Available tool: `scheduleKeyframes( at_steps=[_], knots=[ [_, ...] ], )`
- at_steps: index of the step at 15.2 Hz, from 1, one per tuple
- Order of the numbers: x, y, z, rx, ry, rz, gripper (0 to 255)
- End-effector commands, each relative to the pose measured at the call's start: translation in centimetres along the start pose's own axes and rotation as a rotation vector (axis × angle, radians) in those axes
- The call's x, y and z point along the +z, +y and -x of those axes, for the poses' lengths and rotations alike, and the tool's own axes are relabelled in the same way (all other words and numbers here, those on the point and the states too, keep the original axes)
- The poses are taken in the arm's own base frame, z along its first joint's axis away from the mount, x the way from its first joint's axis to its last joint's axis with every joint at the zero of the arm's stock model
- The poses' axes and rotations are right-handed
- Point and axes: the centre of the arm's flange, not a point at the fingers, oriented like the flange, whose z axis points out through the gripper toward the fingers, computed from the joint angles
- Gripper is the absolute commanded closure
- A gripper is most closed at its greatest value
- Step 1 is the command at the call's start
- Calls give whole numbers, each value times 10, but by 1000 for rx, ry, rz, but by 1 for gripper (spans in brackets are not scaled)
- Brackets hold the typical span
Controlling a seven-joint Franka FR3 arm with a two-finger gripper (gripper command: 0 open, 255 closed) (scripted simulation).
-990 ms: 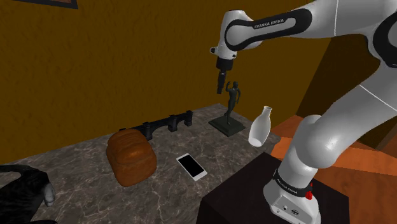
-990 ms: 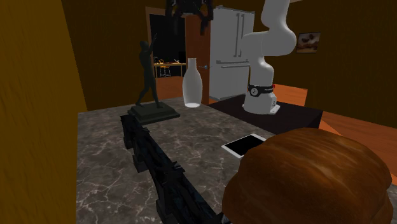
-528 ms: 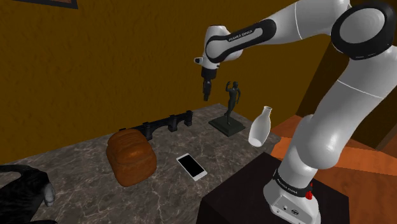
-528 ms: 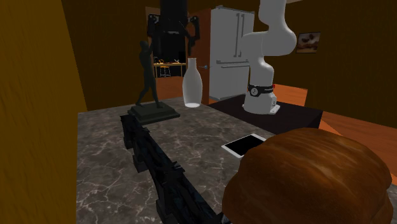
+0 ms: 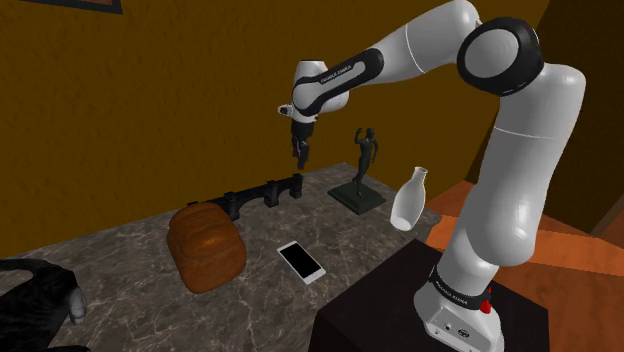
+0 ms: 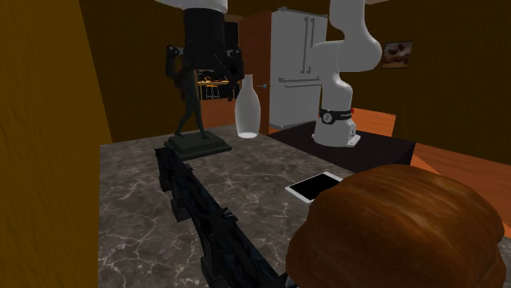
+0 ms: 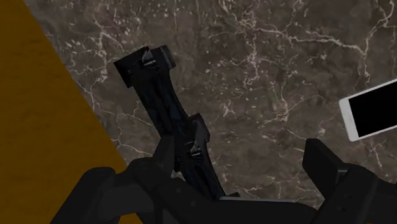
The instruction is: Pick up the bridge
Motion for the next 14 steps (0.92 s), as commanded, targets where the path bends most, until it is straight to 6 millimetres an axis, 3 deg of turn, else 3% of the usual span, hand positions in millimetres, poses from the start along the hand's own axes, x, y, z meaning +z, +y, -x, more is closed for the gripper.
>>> scheduleKeyframes(
  at_steps=[1,12,14],
  knots=[
    [17,8,-22,-60,6,-3,0],
    [103,26,-132,-369,36,-18,0],
    [114,26,-131,-369,36,-18,0]
  ],
)
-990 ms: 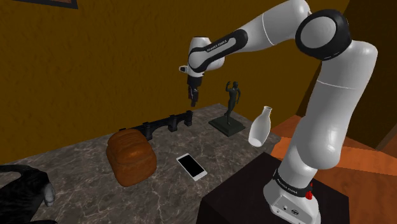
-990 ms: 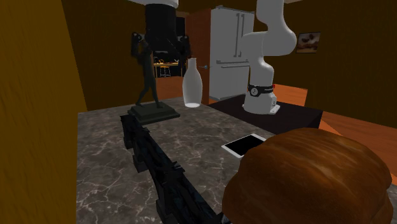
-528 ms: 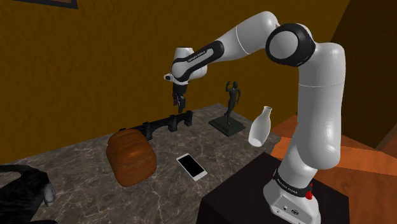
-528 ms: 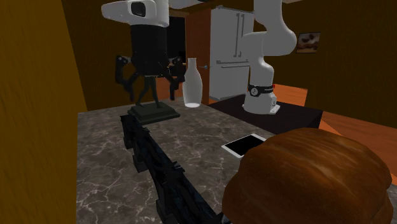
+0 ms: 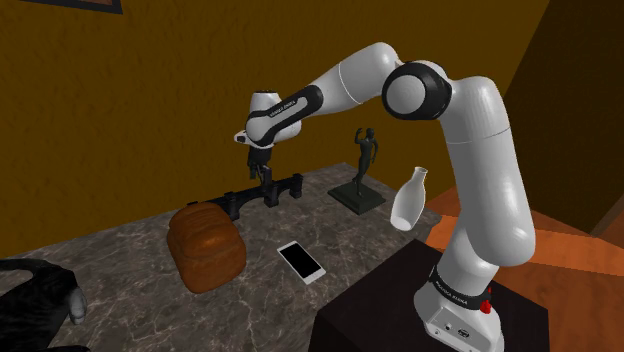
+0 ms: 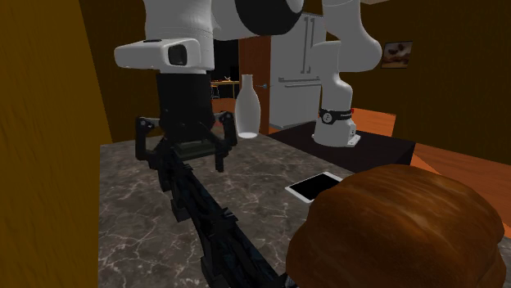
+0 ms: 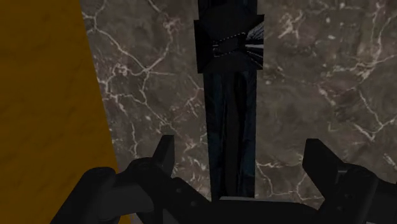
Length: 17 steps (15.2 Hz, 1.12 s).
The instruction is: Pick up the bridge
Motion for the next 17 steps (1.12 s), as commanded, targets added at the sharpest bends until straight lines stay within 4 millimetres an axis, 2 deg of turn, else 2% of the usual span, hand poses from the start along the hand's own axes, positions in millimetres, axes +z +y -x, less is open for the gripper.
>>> scheduleKeyframes(
  at_steps=[1,5,7,8,17],
  knots=[
    [11,2,1,-7,1,0,0],
    [32,1,2,-7,1,0,0],
    [35,1,2,-7,1,0,0],
    [35,1,1,-7,1,0,255],
    [35,1,2,-7,1,0,255]
  ],
)
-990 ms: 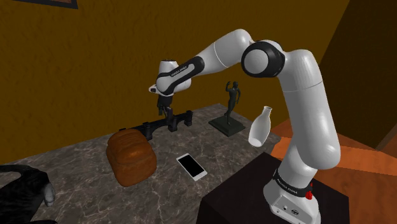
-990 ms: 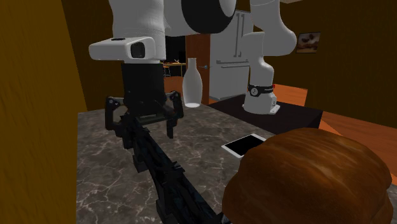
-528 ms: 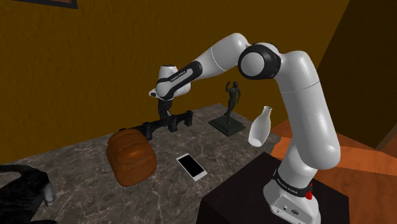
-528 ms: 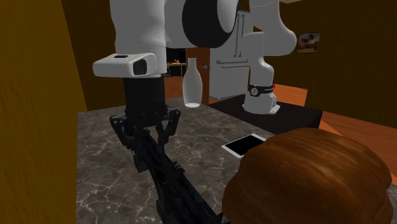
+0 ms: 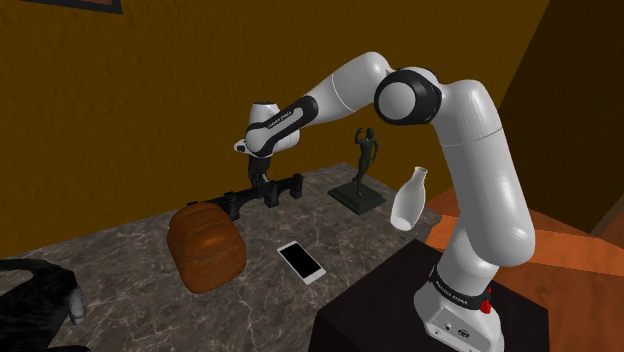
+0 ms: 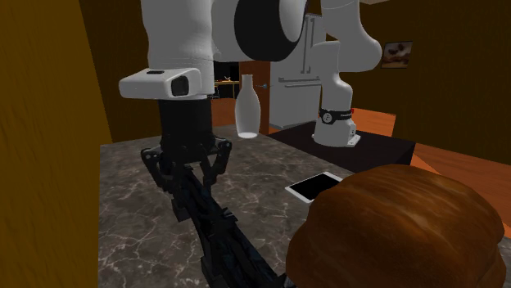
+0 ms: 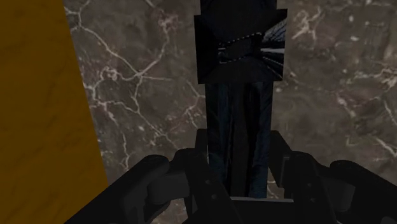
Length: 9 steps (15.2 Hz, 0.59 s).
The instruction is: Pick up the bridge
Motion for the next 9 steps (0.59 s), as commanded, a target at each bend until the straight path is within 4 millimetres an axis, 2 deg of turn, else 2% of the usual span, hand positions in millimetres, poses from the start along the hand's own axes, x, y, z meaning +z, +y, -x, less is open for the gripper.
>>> scheduleKeyframes(
  at_steps=[1,9],
  knots=[
    [-4,0,1,1,-1,-2,255],
    [-46,2,-1,1,-1,-2,255]
  ],
)
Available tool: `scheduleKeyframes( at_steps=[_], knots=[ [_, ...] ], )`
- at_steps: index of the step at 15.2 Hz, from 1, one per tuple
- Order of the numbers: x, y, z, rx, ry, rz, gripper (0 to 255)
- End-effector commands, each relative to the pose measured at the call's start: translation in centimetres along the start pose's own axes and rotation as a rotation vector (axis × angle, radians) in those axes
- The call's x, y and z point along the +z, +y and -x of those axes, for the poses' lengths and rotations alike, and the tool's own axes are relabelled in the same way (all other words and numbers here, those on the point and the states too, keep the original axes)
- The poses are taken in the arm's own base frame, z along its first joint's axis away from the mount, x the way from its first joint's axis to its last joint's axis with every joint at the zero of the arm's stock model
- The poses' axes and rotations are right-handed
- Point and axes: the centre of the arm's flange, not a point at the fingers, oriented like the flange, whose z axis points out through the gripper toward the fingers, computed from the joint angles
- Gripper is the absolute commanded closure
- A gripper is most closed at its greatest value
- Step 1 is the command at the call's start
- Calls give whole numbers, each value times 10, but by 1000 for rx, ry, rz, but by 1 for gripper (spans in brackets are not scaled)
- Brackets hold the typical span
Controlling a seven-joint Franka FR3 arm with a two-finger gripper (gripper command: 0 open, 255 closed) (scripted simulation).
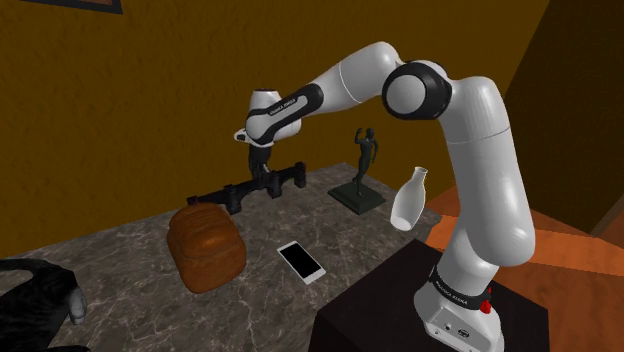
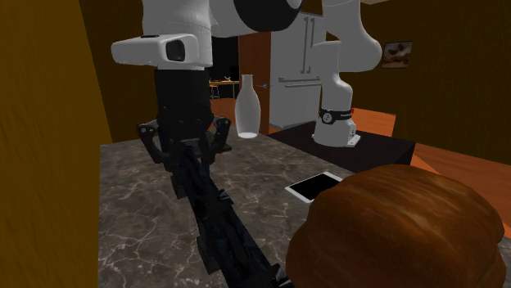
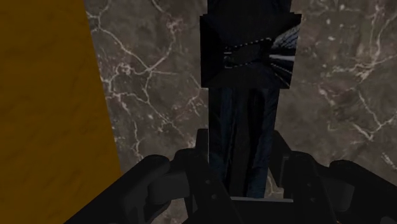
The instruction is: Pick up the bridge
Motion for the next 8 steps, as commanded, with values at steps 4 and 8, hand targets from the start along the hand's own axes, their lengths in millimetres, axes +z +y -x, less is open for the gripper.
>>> scheduleKeyframes(
  at_steps=[4,8],
  knots=[
    [-28,1,-2,0,1,2,255],
    [-40,1,-2,0,1,2,255]
  ],
)
